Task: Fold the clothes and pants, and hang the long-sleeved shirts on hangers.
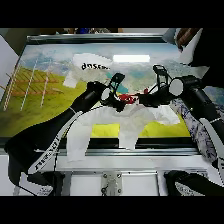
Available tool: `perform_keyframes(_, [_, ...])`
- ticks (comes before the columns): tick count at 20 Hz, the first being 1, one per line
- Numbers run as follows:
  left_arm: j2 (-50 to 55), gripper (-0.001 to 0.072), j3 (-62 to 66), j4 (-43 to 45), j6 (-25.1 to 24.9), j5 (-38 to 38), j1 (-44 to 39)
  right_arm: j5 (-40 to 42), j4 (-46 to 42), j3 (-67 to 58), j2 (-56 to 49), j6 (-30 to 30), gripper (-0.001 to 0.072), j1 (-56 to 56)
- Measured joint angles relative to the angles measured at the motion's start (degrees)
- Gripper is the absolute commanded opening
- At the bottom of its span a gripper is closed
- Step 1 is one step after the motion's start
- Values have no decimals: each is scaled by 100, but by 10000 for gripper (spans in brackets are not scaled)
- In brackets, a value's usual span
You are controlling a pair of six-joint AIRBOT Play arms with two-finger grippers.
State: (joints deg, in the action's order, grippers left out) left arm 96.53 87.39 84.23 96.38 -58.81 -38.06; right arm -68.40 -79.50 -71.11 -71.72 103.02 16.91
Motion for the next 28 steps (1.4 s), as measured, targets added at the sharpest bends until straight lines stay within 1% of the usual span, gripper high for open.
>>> perform_keyframes(1, [33, 274, 17, 0, 0, 7, 31, -4, 2, 0, 0, -33, 29, 0])
perform_keyframes(2, [52, 60, 42, 2, 0, 31, 68, -11, 2, 0, 0, -55, 28, 0])
perform_keyframes(3, [68, 20, 85, 13, 20, 50, 118, -31, 2, 0, 0, -87, 28, 0])
perform_keyframes(5, [68, 20, 304, 26, 66, -4, 249, -122, -9, -42, -2, -199, 28, -17])
perform_keyframes(8, [-205, 19, 990, 26, 111, -409, 494, -592, -236, -590, -4, -378, 28, -181])
perform_keyframes(11, [-817, 19, 1729, -7, 129, -1029, 546, -1292, -341, -1663, -2, -562, 28, -297])
perform_keyframes(13, [-1233, 19, 1982, -22, 131, -1617, 431, -1823, -389, -2304, 15, -623, 28, -275])
perform_keyframes(16, [-1762, 19, 1803, -20, 240, -2382, 127, -2610, -420, -2771, 79, -601, 28, -105])
perform_keyframes(18, [-2107, 19, 1187, -20, 448, -2575, -96, -3071, -437, -2804, 125, -531, 28, 81])
perform_keyframes(21, [-2575, 19, -81, -20, 933, -2345, -284, -3412, -444, -2402, 321, -348, 28, 409])
perform_keyframes(24, [-2846, 20, -1156, -199, 1368, -1770, -275, -3445, -540, -1602, 610, -59, 28, 684])
perform_keyframes(28, [-2686, 20, -1746, -549, 1528, -973, -142, -2802, -627, -820, 695, 219, 29, 817])
